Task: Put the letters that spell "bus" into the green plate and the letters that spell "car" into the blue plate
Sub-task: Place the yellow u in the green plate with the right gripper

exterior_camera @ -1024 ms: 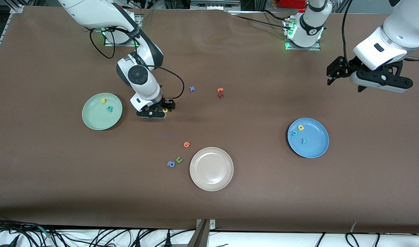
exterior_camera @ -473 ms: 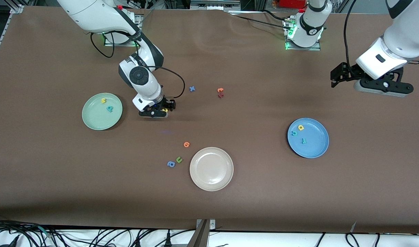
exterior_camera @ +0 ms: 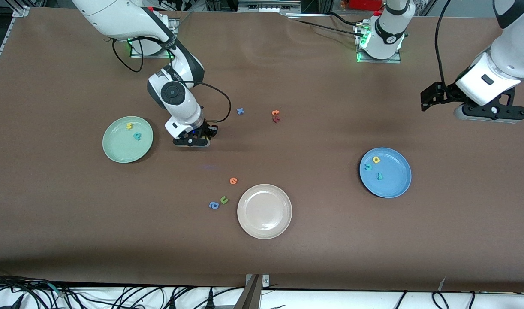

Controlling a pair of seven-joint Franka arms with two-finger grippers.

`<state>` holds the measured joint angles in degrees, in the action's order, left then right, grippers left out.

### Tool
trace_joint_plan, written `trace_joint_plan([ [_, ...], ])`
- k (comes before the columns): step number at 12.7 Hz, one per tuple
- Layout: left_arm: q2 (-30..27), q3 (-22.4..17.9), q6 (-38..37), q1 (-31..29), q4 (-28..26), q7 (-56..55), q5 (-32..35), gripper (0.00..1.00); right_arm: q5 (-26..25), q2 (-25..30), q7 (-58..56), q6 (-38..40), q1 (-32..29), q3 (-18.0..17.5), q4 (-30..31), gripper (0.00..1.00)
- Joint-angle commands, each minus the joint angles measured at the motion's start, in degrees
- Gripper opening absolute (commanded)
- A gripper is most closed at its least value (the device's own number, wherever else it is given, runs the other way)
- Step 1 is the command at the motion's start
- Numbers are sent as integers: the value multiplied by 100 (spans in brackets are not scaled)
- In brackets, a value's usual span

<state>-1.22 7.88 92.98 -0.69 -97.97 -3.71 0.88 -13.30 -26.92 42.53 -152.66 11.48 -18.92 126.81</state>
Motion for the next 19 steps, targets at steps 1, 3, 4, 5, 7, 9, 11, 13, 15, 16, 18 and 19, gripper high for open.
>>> trace_joint_plan([
  [1, 87, 283, -166, 51, 225, -235, 430, 100, -68, 150, 176, 121, -23, 46, 124, 13],
  [3, 87, 311, -166, 51, 234, -236, 422, 100, -51, 702, 142, 1171, -49, 151, 72, 13],
  [4, 87, 311, -175, 51, 234, -236, 413, 100, -24, 975, 11, 1682, -49, 283, 19, 13],
  [5, 95, 302, -175, 43, 243, -236, 413, 100, 28, 1161, -338, 2105, -49, 432, -16, 12],
  [7, 95, 302, -175, 7, 243, -227, 360, 100, 229, 1469, -1286, 2529, -58, 932, -8, 10],
  [9, 95, 302, -175, 16, 252, -236, 360, 100, 616, 1619, -2559, 2811, -49, 1642, -8, 10],
  [11, 95, 302, -192, 25, 252, -236, 360, 100, 1029, 1594, -3755, 2883, -49, 2407, -8, 10],
  [13, 95, 302, -184, 34, 252, -236, 360, 100, 1145, 1244, -4601, 2621, -84, 3023, 1, 10],
  [15, 95, 311, -184, 51, 252, -244, 360, 100, 1267, 822, -5060, 2050, -207, 3167, 45, 10],
  [16, 95, 311, -192, 51, 260, -244, 360, 100, 1285, 724, -5140, 1961, -251, 3167, 54, 10],
  [18, 95, 311, -192, 51, 261, -244, 360, 100, 1408, 592, -5246, 1925, -278, 3167, 45, 12],
  [19, 95, 311, -184, 60, 261, -244, 360, 100, 1504, 504, -5246, 1820, -269, 3167, 45, 25],
])
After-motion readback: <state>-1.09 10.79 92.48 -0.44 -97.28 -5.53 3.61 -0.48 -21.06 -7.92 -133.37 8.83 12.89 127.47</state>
